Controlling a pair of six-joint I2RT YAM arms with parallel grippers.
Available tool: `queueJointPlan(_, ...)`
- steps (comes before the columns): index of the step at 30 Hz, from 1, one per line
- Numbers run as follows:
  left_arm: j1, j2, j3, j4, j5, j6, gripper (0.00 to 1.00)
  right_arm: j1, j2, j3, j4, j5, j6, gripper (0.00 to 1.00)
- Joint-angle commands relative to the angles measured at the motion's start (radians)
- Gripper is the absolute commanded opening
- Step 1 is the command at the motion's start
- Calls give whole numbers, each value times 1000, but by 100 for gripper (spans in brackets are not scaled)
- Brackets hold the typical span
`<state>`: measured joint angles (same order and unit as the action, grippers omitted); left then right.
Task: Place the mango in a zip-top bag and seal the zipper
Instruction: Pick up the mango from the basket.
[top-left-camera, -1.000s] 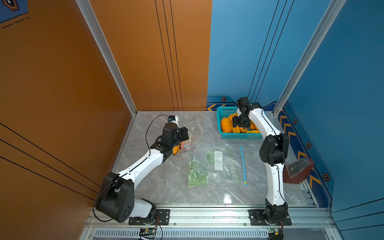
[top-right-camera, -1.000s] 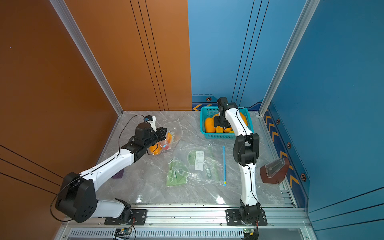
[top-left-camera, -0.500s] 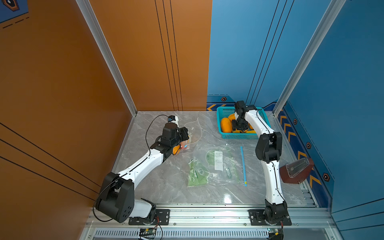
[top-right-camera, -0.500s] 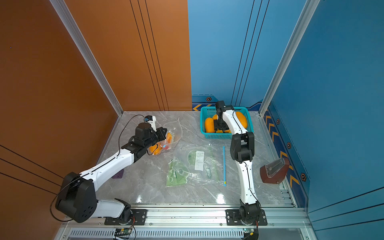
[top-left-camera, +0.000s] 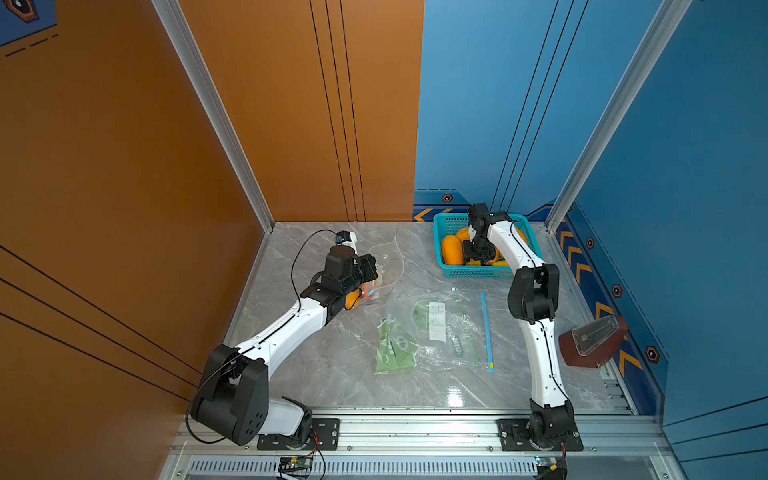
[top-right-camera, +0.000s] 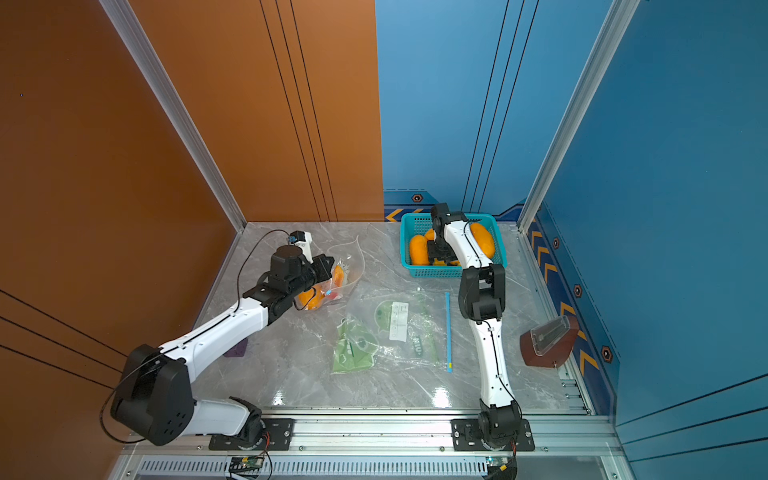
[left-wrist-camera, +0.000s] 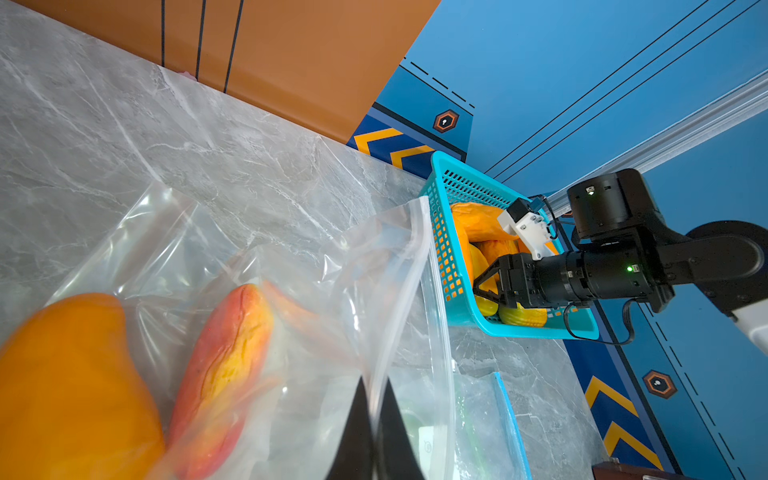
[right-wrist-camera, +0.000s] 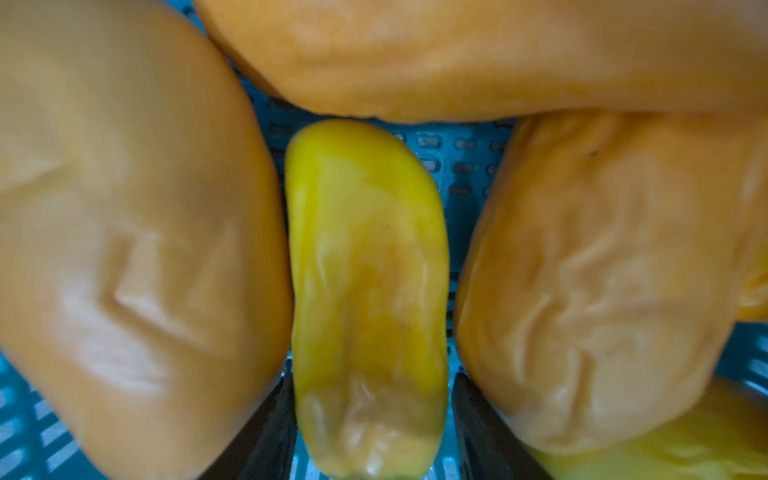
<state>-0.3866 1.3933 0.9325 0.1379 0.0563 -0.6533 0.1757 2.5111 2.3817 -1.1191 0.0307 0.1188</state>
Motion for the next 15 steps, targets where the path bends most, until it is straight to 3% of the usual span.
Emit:
queueJointPlan(1,3,0,0,-3,-4,-9,0,-9,29,34,-28,5,-3,59)
queueJointPlan(4,3,1,3,-3,-3,-10,0,-9,23,34,-30,3,-3,54)
queueJointPlan(8,3,0,3,-3,-4,-11,0,-9,-13,32,-29,-3,-4,35)
queueJointPlan(15,2,0,0,-2,-1,-19,0,-9,-129,11,-27,-9,19,24)
